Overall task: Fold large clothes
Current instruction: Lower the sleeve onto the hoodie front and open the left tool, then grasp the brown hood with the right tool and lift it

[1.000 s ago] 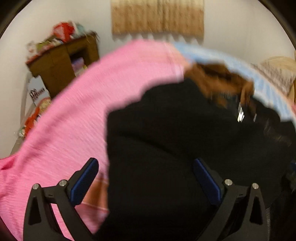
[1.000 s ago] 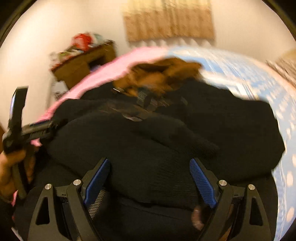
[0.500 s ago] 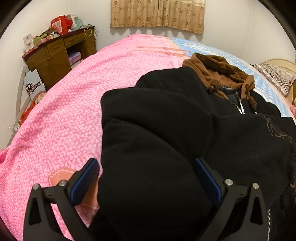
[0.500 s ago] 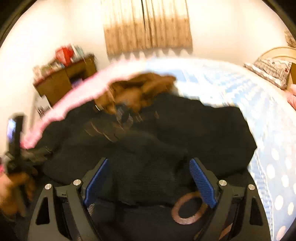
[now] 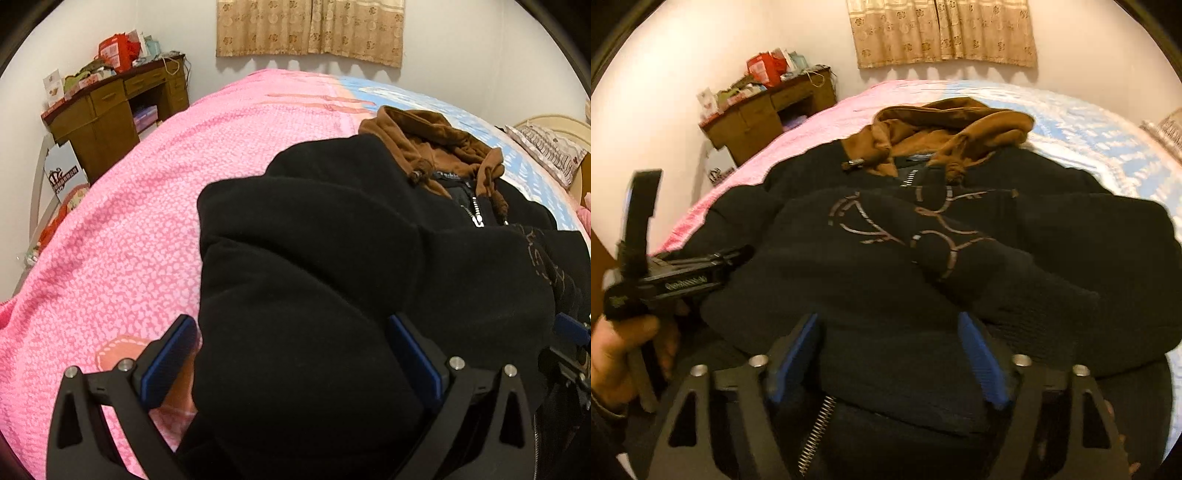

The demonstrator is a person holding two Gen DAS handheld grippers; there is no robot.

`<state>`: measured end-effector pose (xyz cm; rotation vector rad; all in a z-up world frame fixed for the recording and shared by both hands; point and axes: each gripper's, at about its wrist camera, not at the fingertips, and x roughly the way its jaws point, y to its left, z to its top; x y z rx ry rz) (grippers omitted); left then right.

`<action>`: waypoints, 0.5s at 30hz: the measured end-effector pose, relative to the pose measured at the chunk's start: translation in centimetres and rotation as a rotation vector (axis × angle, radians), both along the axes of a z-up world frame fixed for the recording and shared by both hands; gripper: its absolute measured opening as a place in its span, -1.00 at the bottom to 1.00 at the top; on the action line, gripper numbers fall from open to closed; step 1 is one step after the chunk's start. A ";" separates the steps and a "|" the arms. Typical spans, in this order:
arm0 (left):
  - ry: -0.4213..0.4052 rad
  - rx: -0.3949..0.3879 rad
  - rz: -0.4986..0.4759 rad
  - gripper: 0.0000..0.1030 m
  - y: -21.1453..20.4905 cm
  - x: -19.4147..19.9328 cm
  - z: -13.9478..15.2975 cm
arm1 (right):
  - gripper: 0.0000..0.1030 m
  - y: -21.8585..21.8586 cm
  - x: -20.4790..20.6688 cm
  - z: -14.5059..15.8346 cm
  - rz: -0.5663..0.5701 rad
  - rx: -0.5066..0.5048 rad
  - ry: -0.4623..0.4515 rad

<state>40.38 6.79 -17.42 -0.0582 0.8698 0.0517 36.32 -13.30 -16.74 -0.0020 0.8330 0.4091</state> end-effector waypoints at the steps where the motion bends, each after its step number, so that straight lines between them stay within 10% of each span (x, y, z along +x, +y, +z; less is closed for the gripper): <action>1: -0.012 -0.004 -0.009 1.00 -0.1 -0.3 0.4 | 0.42 -0.3 -0.1 -0.1 0.004 0.004 -0.005; 8: -0.091 -0.104 -0.049 1.00 -1.2 -1.7 3.8 | 0.43 0.0 -0.6 -0.2 0.017 -0.011 -0.017; 15: -0.236 0.032 -0.040 1.00 -1.8 -3.7 5.5 | 0.44 -3.3 -1.3 4.4 0.034 0.125 -0.064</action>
